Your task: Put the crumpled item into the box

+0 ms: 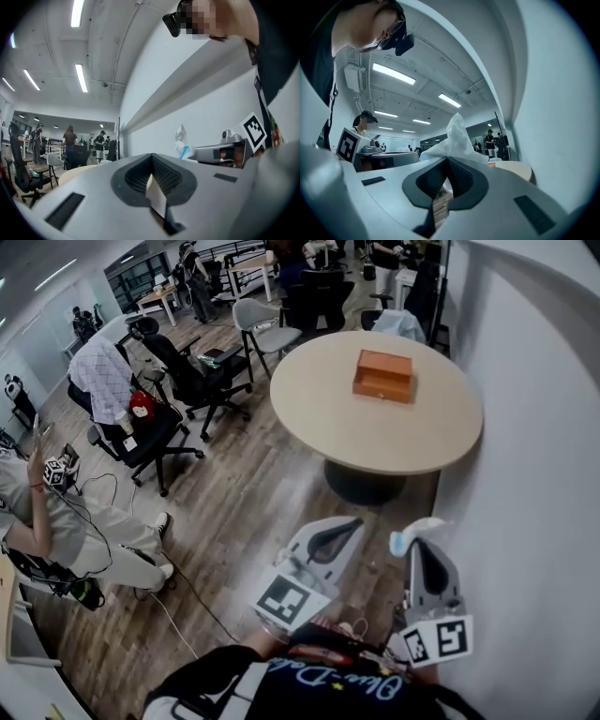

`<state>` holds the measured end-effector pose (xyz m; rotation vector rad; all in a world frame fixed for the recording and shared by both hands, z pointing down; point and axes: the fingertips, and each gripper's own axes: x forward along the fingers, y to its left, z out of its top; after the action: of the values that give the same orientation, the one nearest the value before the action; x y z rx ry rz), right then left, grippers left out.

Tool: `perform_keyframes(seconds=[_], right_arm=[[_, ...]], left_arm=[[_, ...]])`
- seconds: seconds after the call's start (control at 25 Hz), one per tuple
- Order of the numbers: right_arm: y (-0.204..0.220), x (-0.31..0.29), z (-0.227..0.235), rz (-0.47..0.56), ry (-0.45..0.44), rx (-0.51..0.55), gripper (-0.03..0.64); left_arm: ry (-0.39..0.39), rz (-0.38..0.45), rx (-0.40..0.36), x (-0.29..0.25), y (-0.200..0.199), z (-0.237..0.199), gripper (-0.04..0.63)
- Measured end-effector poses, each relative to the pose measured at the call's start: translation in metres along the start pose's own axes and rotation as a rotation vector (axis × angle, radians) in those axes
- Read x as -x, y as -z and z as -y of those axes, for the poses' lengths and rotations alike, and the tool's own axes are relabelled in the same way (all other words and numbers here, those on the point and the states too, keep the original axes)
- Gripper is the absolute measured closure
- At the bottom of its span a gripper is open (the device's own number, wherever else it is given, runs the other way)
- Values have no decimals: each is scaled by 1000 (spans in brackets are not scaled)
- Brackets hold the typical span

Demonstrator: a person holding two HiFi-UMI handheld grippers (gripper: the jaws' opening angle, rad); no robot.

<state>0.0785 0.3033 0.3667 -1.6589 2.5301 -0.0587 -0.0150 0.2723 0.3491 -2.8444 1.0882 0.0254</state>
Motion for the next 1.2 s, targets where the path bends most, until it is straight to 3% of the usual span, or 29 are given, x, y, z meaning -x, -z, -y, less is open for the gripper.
perform_keyframes(seconds=[0.76, 1.2], right_arm=[[3, 3, -6, 5, -16, 18, 617], [14, -16, 12, -1, 27, 24, 617]], left_arm=[[-24, -8, 2, 14, 2, 4, 603], [26, 8, 7, -14, 14, -13, 603]])
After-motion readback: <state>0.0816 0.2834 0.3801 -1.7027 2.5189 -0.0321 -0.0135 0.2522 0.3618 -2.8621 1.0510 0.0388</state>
